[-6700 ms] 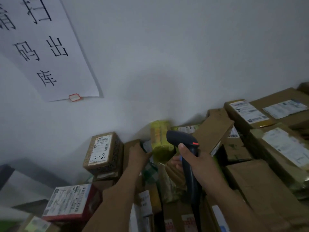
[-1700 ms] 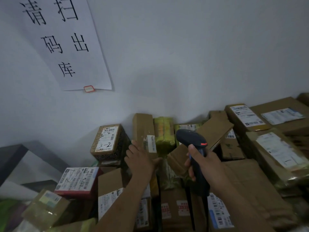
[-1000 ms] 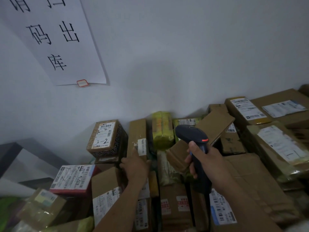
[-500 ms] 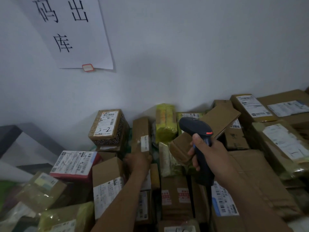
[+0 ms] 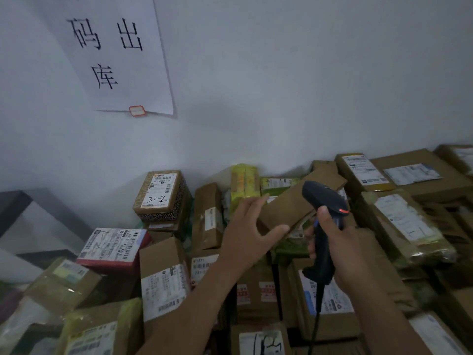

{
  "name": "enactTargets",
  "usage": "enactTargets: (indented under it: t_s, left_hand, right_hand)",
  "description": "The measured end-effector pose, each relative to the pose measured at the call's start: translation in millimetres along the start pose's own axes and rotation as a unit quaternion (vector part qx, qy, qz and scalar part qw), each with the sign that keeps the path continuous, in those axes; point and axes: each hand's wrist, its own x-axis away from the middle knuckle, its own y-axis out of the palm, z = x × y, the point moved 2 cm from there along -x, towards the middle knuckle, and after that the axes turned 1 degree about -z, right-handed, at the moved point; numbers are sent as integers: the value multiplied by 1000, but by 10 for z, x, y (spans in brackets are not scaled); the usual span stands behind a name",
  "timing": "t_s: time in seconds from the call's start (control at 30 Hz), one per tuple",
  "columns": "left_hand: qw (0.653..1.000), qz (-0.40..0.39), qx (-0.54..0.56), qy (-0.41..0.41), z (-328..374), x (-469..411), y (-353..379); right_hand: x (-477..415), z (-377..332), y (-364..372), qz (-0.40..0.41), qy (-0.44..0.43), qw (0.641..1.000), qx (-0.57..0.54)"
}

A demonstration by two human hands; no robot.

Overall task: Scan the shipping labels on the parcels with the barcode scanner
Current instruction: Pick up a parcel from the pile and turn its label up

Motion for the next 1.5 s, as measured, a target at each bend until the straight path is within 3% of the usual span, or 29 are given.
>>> enactTargets:
  t_s: [0.1, 0.2, 0.3, 0.37, 0.47, 0.53, 0.63, 0.93, 1.07, 1.17, 1.3, 1.43, 1.5]
  left_hand:
    - [988, -84, -131, -1, 58, -96, 106]
    - [990, -79, -103, -47, 6, -55, 131]
    - [996, -12, -60, -68, -39, 101, 10]
    - [992, 80, -35, -87, -68, 219, -107]
    - [962, 201, 35, -180, -169, 376, -283]
    - [943, 223, 30, -243, -302, 408, -355]
    - [933, 206, -18, -296, -503, 380, -388]
    - [921, 162, -68, -347, -841, 128, -184]
    - [931, 24, -82, -354, -993, 48, -48]
    - [927, -53, -185, -323, -930, 70, -54]
    - [934, 44, -254, -248, -686, 333, -270]
    - [914, 156, -251, -277, -648, 765, -570]
    - [901, 138, -250, -327, -676, 950, -652]
  right_hand:
    - [82, -39, -85, 17, 4, 1000, 15]
    - [159, -91, -126, 16, 2, 1000, 27]
    - [218, -158, -105, 4, -4, 999, 32]
    - [239, -185, -68, -2, -4, 1000, 29]
    - [250, -193, 23, -22, 15, 999, 42]
    - [240, -176, 88, -33, 28, 997, 59]
    - [212, -154, 186, -47, 26, 997, 58]
    - [101, -40, 304, -74, 42, 992, 99]
    - [60, 42, 331, -77, 53, 990, 108]
    - [84, 47, 370, -87, 56, 988, 114]
    - [173, 7, 432, -113, 63, 985, 116]
    - [325, -55, 497, -123, 67, 983, 118]
    - [429, -86, 526, -126, 70, 983, 112]
